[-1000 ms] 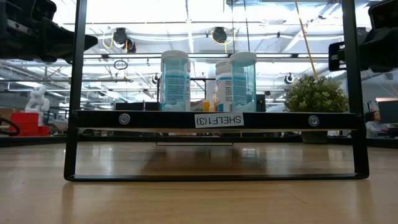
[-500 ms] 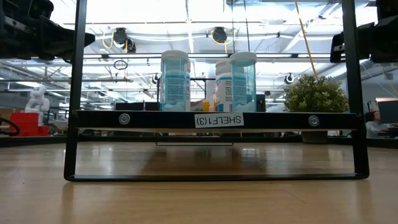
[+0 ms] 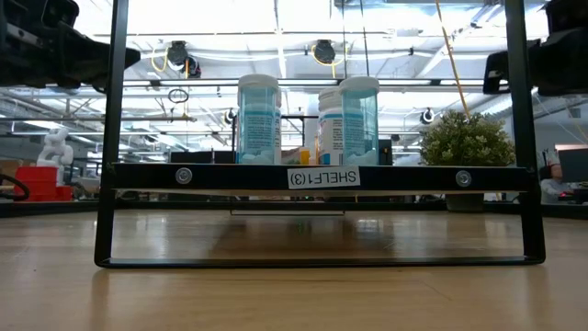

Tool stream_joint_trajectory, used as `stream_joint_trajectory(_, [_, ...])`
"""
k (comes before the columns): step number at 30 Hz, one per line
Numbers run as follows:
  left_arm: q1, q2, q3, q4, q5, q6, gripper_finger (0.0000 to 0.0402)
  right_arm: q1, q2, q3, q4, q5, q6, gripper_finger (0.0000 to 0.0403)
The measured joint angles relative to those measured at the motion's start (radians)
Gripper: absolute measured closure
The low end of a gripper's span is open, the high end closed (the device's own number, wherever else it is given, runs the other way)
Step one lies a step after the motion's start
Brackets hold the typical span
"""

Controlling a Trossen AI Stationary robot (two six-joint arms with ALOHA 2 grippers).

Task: Pick and place medicine bottles onto shelf by color
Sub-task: Return to Home Position

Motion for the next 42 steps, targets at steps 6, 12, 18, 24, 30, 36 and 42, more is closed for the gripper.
stream_joint_trajectory(6, [0.0,0.0,0.0,0.007,0.0,0.0,0.0392,-0.069,0.0,-0.001,0.0,-0.005,-0.016,0.0403])
stream_joint_trajectory(12, [0.0,0.0,0.0,0.006,0.0,0.018,0.0392,-0.086,0.0,-0.001,-0.001,-0.008,-0.024,0.0403])
stream_joint_trajectory(18, [0.003,-0.002,0.0,0.004,0.002,0.031,0.0397,-0.086,0.0,-0.002,-0.001,-0.007,-0.01,0.0403])
stream_joint_trajectory(24, [0.058,-0.002,0.0,-0.006,0.033,0.03,0.0391,-0.085,0.0,-0.002,-0.002,-0.007,0.043,0.0403])
stream_joint_trajectory(30, [0.141,-0.002,0.0,-0.057,0.117,0.007,0.0396,-0.085,0.001,-0.002,-0.002,-0.006,0.065,0.0403])
stream_joint_trajectory(36, [0.201,-0.002,0.0,-0.12,0.179,-0.025,0.0398,-0.085,0.001,-0.002,0.0,-0.005,0.063,0.0403])
stream_joint_trajectory(42, [0.216,-0.002,0.0,-0.156,0.218,-0.042,0.0398,-0.085,0.001,-0.002,0.043,-0.004,0.063,0.0403])
